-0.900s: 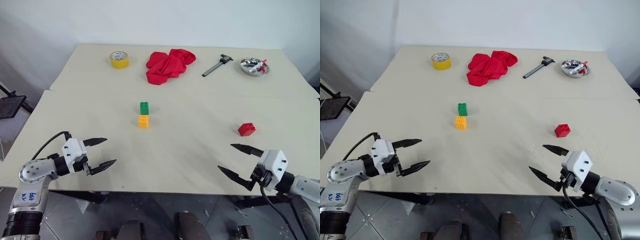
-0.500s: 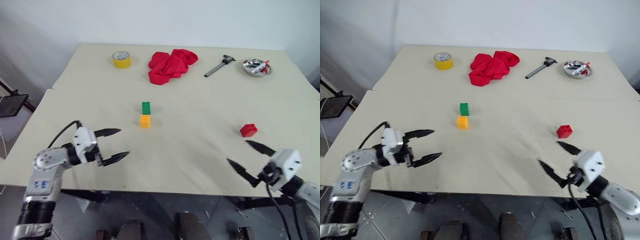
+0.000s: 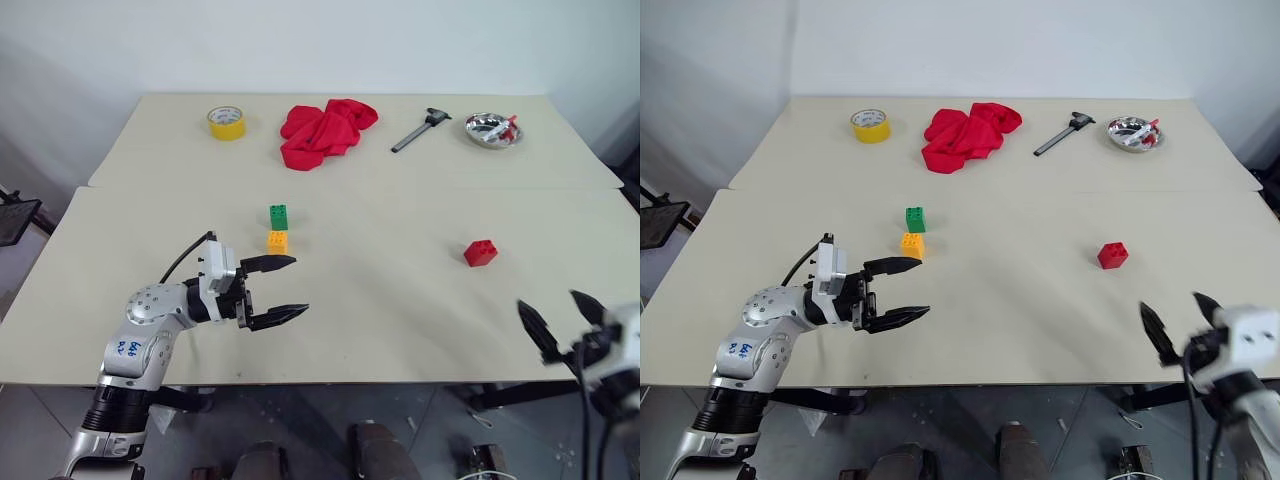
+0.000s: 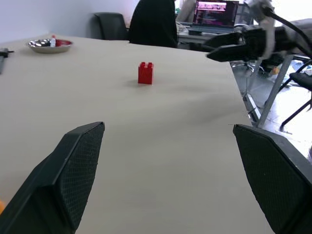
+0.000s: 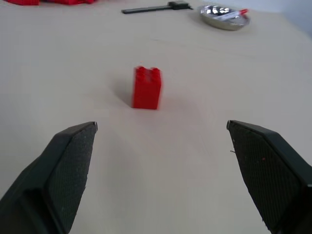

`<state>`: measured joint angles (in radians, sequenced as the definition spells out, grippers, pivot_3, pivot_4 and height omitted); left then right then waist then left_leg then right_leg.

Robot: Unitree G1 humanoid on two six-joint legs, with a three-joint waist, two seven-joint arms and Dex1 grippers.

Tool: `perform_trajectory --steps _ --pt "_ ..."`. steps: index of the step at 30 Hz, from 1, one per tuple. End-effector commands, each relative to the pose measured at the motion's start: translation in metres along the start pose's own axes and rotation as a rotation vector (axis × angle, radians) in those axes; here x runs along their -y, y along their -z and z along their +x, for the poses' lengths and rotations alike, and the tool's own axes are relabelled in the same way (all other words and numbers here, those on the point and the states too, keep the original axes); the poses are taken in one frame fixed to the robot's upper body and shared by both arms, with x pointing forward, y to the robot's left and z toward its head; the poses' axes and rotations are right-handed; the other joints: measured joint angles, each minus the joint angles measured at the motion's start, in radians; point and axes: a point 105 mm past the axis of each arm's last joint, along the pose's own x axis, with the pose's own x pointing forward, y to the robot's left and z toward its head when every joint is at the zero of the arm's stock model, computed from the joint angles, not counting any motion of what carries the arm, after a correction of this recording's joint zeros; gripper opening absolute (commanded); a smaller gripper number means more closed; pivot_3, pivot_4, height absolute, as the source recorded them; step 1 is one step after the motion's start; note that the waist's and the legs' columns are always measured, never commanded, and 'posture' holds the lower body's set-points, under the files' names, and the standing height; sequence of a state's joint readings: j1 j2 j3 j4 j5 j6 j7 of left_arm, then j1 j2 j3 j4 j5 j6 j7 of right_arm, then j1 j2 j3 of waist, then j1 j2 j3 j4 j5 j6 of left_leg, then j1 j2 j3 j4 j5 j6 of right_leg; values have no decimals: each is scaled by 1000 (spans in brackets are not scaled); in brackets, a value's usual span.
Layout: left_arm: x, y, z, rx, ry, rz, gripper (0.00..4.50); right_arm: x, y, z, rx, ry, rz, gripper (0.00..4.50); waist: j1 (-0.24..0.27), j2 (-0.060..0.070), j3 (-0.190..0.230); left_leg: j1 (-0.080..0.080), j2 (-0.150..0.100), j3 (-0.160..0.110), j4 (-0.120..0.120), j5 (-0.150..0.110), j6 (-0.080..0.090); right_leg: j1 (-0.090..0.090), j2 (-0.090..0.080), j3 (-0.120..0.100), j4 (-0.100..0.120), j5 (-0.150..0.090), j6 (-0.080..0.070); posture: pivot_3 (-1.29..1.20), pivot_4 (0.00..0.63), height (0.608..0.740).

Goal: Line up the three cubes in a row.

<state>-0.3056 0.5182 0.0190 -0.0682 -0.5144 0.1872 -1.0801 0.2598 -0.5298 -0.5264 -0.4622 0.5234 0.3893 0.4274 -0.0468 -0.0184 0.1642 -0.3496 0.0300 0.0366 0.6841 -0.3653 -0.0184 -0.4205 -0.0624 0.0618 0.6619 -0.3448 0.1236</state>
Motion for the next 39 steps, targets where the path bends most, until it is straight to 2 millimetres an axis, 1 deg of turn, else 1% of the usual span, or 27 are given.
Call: perform_trajectory --steps 1,3,4,6,9,12,14,18,21,22,24,27,28,31,32,34,35,37,38,39 --pt "-1 -6 -2 1 3 34 4500 -4 -8 14 -60 16 -3 4477 9 0 0 0 0 -1 0 0 0 0 0 -1 0 0 -1 0 150 740" --pt "0 -5 -2 -9 10 38 4500 3 -6 32 -121 83 -40 4477 16 0 0 0 0 -2 0 0 0 0 0 -1 0 0 -1 0 150 740" --pt "0 -5 -2 -13 13 40 4500 8 -6 37 -143 115 -63 4477 17 0 0 -1 0 -1 0 0 0 0 0 -1 -1 0 -1 0 150 740" --pt "0 -5 -1 -15 14 41 4500 18 -11 52 -135 173 -70 4477 19 0 0 -1 -1 -1 0 1 0 0 -1 -1 -2 0 -1 0 150 740" --pt "0 -5 -1 -15 9 41 4500 23 -12 70 -136 197 -63 4477 20 0 0 -2 -2 -1 0 2 -1 0 0 -2 -3 1 0 0 150 740" --pt "0 -5 -1 -15 7 43 4500 23 0 83 -187 186 -15 4477 19 0 0 -3 -1 -1 0 1 0 0 -1 -2 -3 2 2 0 150 740" --pt "0 -6 0 -13 5 43 4500 16 5 89 -199 132 19 4477 18 0 0 -3 -1 -1 -1 1 0 0 -1 -2 -3 2 3 0 150 740" --pt "-1 -6 0 -12 1 44 4500 11 6 96 -196 105 22 4477 18 0 0 -3 -1 -1 -1 1 0 0 -1 -2 -3 3 3 0 150 740" --pt "-1 -6 1 -11 -2 45 4500 15 1 102 -155 122 19 3874 17 0 0 -3 -1 -1 -1 1 0 0 -2 -2 -4 3 4 0 150 740" --pt "-1 -6 1 -11 -3 45 4500 15 0 104 -145 121 18 3577 17 0 0 -3 -1 0 -1 1 0 0 -1 -2 -4 3 4 0 150 740" --pt "-1 -6 2 -10 -3 46 4500 15 -1 105 -132 111 16 2819 17 0 0 -3 -1 -1 -1 1 0 0 -1 -2 -4 3 4 0 150 740" --pt "-1 -7 2 -11 -5 46 4500 9 -2 109 -122 45 -18 1752 17 0 0 -3 -1 -1 -1 1 0 0 -1 -2 -4 3 4 0 150 740" --pt "-1 -7 1 -12 -7 46 4500 7 -2 110 -122 22 -23 1506 17 0 0 -3 -1 -1 -1 1 0 0 -1 -2 -4 3 4 0 150 740" --pt "-2 -7 -1 -14 -19 49 4500 -7 -10 112 -127 -117 21 1461 15 0 0 -3 -1 0 -1 1 0 0 -1 -2 -4 3 4 0 150 740" --pt "-3 -7 -2 -17 -23 50 4500 -11 -16 114 -120 -162 8 1461 14 0 0 -3 -1 0 -1 1 0 0 -1 -2 -4 3 4 0 150 740" --pt "-3 -7 -4 -19 -31 52 4500 -31 -30 114 -89 -324 -36 1461 13 1 1 -3 0 0 -1 1 0 0 -1 -2 -4 3 4 0 150 740" --pt "-3 -7 -5 -20 -35 52 4500 -45 -37 111 -66 -432 -66 1461 13 1 1 -3 0 0 -1 1 0 -1 -1 -2 -4 3 4 0 150 740" --pt "-3 -7 -5 -20 -39 50 4500 -79 -45 94 -27 -712 -163 1461 16 1 1 -3 0 -1 -1 1 0 -1 -1 -2 -5 3 4 0 150 740" --pt "-2 -7 -5 -20 -39 48 4500 -92 -41 85 -31 -844 -251 1461 16 1 1 -3 0 -1 -1 1 1 -1 -1 -3 -5 3 4 0 150 740" --pt "-1 -6 -6 -21 -39 47 4500 -97 -32 80 -64 -924 -338 1461 17 1 1 -3 0 -1 -1 1 1 -1 -1 -3 -5 3 4 0 150 740"
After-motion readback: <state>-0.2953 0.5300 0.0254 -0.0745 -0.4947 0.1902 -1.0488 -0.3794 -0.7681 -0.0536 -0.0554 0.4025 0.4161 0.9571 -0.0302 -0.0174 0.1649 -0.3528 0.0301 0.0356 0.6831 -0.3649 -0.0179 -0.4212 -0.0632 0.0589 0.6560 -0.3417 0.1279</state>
